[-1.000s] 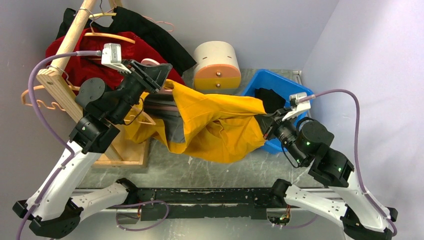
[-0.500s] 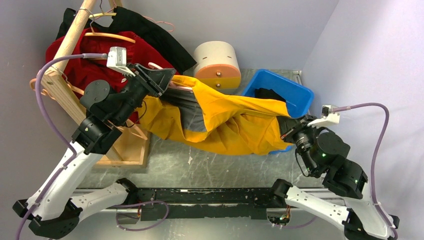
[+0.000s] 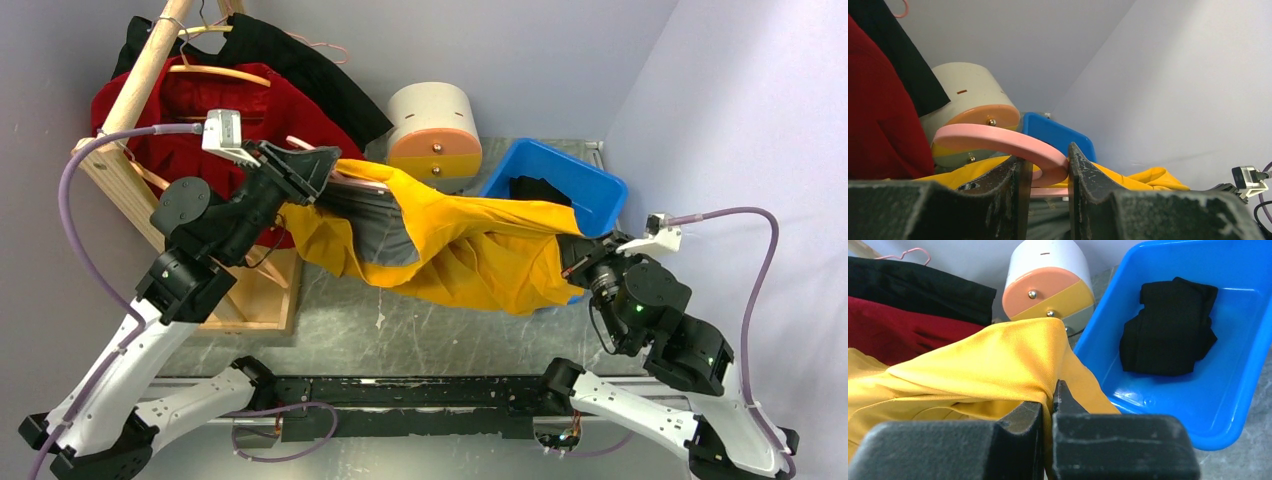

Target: Remove the skirt from the hanger

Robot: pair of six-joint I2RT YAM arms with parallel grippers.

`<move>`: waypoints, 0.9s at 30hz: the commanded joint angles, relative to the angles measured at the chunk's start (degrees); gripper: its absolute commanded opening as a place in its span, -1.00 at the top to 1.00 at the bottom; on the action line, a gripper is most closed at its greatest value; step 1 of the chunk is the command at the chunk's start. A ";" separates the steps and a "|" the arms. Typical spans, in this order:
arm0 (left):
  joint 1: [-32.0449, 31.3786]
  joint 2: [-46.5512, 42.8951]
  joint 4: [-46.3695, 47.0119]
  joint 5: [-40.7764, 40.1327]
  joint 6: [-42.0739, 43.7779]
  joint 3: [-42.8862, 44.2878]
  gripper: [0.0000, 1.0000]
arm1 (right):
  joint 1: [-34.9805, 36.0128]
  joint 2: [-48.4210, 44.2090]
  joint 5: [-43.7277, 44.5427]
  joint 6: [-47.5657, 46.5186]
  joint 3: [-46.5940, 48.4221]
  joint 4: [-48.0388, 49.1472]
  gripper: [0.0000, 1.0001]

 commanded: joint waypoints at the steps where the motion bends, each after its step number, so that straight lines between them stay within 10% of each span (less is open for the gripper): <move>1: 1.40 -3.92 6.44 -11.74 5.67 -0.60 0.86 | -0.82 -2.11 12.42 2.12 3.08 -4.25 1.00; 16: 1.35 -6.70 7.05 -15.72 6.35 -2.32 0.86 | -0.67 -1.75 14.11 2.52 4.09 -6.13 1.00; 27: 1.36 -3.26 7.43 -3.53 1.74 -0.05 0.86 | -0.58 4.44 2.24 -9.71 -0.07 12.57 1.00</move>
